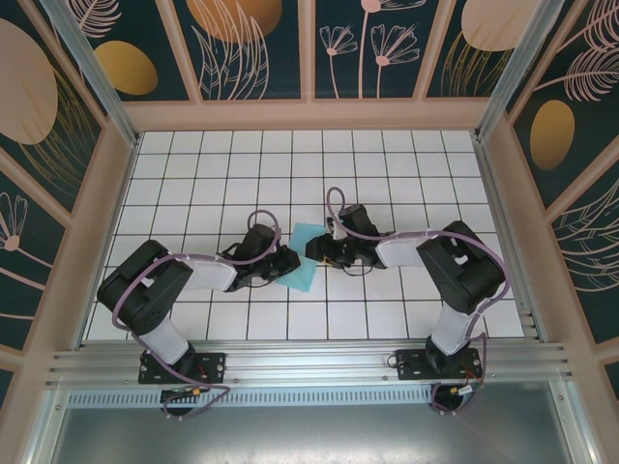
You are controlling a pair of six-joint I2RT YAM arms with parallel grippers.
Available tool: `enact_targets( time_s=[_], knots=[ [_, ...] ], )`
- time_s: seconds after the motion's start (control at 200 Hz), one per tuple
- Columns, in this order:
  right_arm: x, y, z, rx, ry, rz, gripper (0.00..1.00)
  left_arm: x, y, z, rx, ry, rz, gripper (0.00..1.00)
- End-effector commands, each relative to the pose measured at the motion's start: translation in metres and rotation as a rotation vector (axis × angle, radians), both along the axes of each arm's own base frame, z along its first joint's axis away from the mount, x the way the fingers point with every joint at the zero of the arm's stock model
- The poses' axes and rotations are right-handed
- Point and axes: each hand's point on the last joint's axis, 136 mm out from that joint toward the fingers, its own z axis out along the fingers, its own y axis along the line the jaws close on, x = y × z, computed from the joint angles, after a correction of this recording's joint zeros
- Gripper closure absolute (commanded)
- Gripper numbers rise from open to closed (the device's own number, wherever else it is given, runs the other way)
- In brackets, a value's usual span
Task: Fold a paper plane with a square sheet of paper (pick it up from the middle)
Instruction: Turn over the paper at the center of the table.
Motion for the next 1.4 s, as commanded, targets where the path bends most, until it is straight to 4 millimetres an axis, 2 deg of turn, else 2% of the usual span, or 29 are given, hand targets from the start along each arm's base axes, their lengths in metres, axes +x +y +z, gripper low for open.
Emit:
enact_targets(
  time_s=[0.0,0.155,0.34,0.515,0.721,0.786,0.871,0.926,0.991,1.126,1.181,1.281,1.321,1.396],
  knots=[
    [-0.007,0.009,0.016,0.075,-0.03,0.034,0.51,0.002,-0.001,0.008,-0.02,-0.022,0.014,0.84],
    [-0.01,0.013,0.014,0.084,-0.041,0.044,0.57,0.002,-0.001,0.008,-0.021,-0.02,0.018,0.84],
    [-0.01,0.015,0.007,0.069,-0.048,0.051,0.71,0.003,-0.001,0.009,-0.028,-0.023,0.026,0.84],
    [-0.008,0.014,0.008,0.054,-0.063,0.044,0.82,0.006,0.001,0.017,-0.034,-0.045,0.047,0.84],
    [0.0,0.005,0.026,-0.026,-0.133,0.037,0.99,0.013,0.007,0.042,-0.055,-0.112,0.093,0.79],
    [0.003,0.0,0.036,-0.061,-0.162,0.032,1.0,0.015,0.012,0.053,-0.056,-0.138,0.117,0.78],
    [0.006,-0.016,0.051,-0.159,-0.206,0.02,0.99,0.017,0.022,0.065,-0.041,-0.178,0.154,0.77],
    [0.01,-0.035,0.061,-0.273,-0.242,-0.007,0.99,0.017,0.03,0.072,-0.025,-0.2,0.183,0.76],
    [0.017,-0.066,0.073,-0.452,-0.293,-0.047,0.99,0.018,0.042,0.08,-0.004,-0.234,0.228,0.76],
    [0.023,-0.143,0.098,-0.881,-0.354,-0.143,0.98,0.019,0.069,0.093,0.034,-0.298,0.332,0.73],
    [0.021,-0.164,0.105,-1.008,-0.358,-0.148,0.99,0.019,0.078,0.097,0.042,-0.316,0.37,0.72],
    [0.019,-0.179,0.111,-1.165,-0.372,-0.147,0.98,0.018,0.09,0.1,0.05,-0.331,0.419,0.72],
    [0.017,-0.176,0.111,-1.2,-0.38,-0.133,0.98,0.017,0.092,0.1,0.051,-0.335,0.43,0.71],
    [0.015,-0.159,0.102,-1.218,-0.384,-0.086,0.98,0.015,0.096,0.1,0.055,-0.337,0.442,0.71]
  ],
)
